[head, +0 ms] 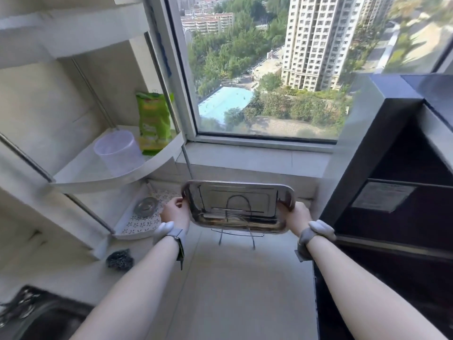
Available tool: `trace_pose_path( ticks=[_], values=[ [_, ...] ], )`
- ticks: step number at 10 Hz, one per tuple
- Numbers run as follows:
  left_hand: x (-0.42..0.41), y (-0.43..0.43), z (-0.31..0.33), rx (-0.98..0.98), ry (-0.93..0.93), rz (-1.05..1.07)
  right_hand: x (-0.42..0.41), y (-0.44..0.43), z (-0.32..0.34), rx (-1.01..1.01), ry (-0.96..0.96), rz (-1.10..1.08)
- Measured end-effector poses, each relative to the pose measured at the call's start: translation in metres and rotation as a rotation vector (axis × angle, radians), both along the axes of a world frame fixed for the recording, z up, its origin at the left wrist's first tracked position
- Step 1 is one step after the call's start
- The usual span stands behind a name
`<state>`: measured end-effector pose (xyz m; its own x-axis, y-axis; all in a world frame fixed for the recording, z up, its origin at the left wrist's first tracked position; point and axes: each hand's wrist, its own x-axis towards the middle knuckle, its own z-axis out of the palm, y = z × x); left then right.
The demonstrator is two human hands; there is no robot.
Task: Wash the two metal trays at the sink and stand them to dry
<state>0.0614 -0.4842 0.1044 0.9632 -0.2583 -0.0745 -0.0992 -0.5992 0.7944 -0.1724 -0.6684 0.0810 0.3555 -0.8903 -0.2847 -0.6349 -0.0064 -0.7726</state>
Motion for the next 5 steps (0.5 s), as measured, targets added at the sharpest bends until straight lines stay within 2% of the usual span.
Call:
trace_pose_path(
  ticks=[1, 2, 4, 5],
  values=[
    [-0.001, -0.007, -0.023, 0.103, -0.037, -0.029, 0.001, -0.005, -0.016, 0.047, 0.122, 0.022],
    [0.002, -0.008, -0.032, 0.178, -0.063, -0.057, 0.004, -0.004, -0.015, 0.038, 0.137, -0.006],
    [0.001, -0.002, -0.030, 0.185, -0.016, -0.135, 0.003, 0.001, -0.014, 0.061, 0.190, 0.005],
    [0.000, 0.009, -0.025, 0.155, 0.054, -0.131, -0.008, 0.005, -0.033, 0.105, 0.260, 0.029]
  ],
)
